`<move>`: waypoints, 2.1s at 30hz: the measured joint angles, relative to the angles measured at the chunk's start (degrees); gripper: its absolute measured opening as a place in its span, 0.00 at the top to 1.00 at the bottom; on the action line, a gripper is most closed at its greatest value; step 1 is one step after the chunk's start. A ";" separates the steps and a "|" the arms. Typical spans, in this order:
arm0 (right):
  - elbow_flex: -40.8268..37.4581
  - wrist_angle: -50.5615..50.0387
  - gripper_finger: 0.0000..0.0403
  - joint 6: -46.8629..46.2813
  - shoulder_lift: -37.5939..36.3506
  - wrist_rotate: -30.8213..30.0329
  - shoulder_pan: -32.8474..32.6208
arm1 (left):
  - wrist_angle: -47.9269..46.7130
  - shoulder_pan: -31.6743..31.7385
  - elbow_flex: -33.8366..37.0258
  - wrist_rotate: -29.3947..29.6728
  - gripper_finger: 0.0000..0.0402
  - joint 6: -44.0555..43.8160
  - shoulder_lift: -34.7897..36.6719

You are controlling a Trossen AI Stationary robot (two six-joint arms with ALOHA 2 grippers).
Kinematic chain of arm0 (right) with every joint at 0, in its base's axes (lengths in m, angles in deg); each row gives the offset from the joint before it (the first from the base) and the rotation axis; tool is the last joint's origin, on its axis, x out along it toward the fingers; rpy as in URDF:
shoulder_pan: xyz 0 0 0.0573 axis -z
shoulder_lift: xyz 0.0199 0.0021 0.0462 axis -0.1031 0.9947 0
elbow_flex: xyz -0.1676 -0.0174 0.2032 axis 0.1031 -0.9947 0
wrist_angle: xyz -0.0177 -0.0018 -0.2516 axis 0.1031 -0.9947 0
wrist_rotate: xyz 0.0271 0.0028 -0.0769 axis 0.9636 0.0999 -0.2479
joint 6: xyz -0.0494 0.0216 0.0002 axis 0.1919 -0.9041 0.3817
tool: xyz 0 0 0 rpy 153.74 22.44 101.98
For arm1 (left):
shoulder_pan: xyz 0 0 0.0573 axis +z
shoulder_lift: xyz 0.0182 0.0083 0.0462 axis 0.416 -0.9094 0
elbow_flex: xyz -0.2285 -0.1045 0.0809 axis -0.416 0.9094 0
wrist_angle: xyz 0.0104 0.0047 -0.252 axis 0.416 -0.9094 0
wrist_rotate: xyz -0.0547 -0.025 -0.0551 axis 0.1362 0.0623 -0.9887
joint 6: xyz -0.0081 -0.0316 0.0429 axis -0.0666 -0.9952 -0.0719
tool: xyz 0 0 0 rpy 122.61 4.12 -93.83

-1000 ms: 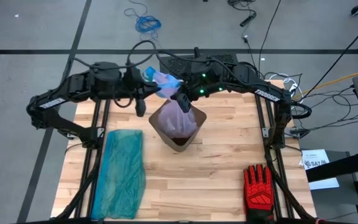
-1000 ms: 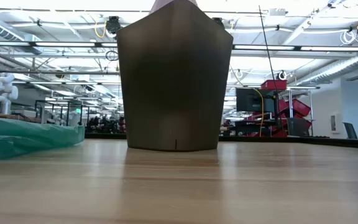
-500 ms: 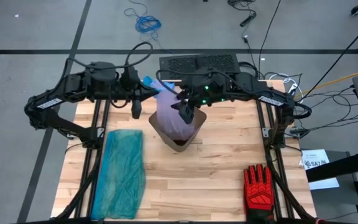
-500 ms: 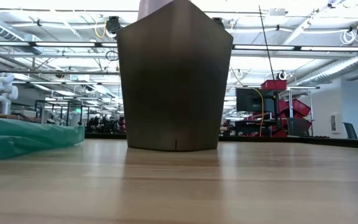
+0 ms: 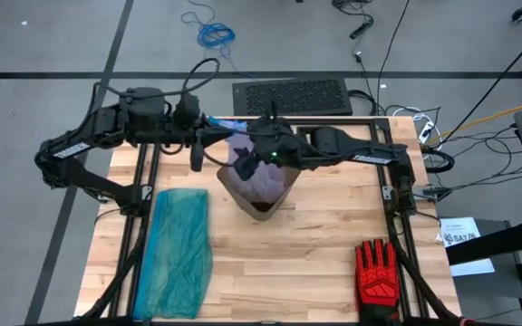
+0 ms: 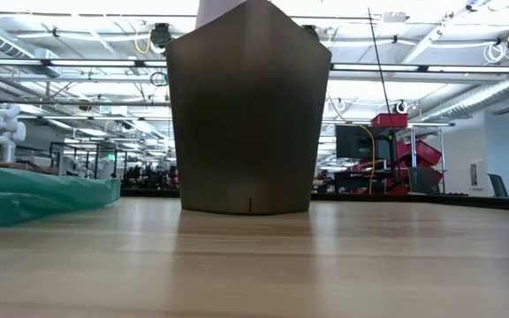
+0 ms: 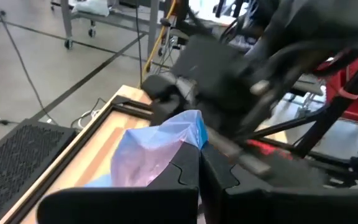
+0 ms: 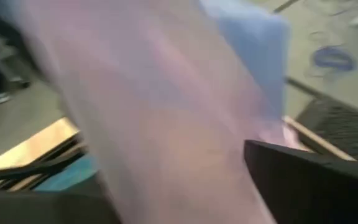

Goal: Place trash/remove bag and relplace
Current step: Close the trash bag

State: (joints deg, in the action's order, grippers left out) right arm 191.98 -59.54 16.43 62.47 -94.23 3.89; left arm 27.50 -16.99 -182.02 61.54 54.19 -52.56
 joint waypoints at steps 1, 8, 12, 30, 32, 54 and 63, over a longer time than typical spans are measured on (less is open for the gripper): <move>-0.03 0.06 0.45 0.20 0.26 -1.33 0.05 | 0.37 0.00 0.00 -0.13 1.00 0.01 0.25; -0.01 4.16 0.96 5.62 0.36 -2.48 -1.04 | 4.39 0.00 -0.02 -0.18 1.00 0.69 2.73; -0.01 4.97 0.99 5.86 0.36 -0.55 -1.19 | 5.23 0.00 -0.02 -0.22 0.98 0.71 3.63; -0.01 1.87 1.00 6.96 0.36 2.33 -1.08 | 7.71 0.00 -0.04 1.10 0.87 -1.71 4.08; -0.01 1.70 1.00 6.97 0.36 2.34 -1.08 | 7.79 0.15 -0.04 2.45 0.94 -1.92 4.12; -0.01 0.64 1.00 6.45 0.36 5.30 0.19 | 2.25 -2.28 -0.04 -2.31 0.77 5.78 3.46; -0.01 0.43 1.00 6.47 0.36 5.30 0.23 | 1.42 -2.78 -0.04 0.44 0.76 6.83 1.22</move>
State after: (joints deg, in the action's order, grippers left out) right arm 191.97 -59.10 22.91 62.83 -88.92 4.11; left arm 28.92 -19.76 -182.06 61.99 61.02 -51.35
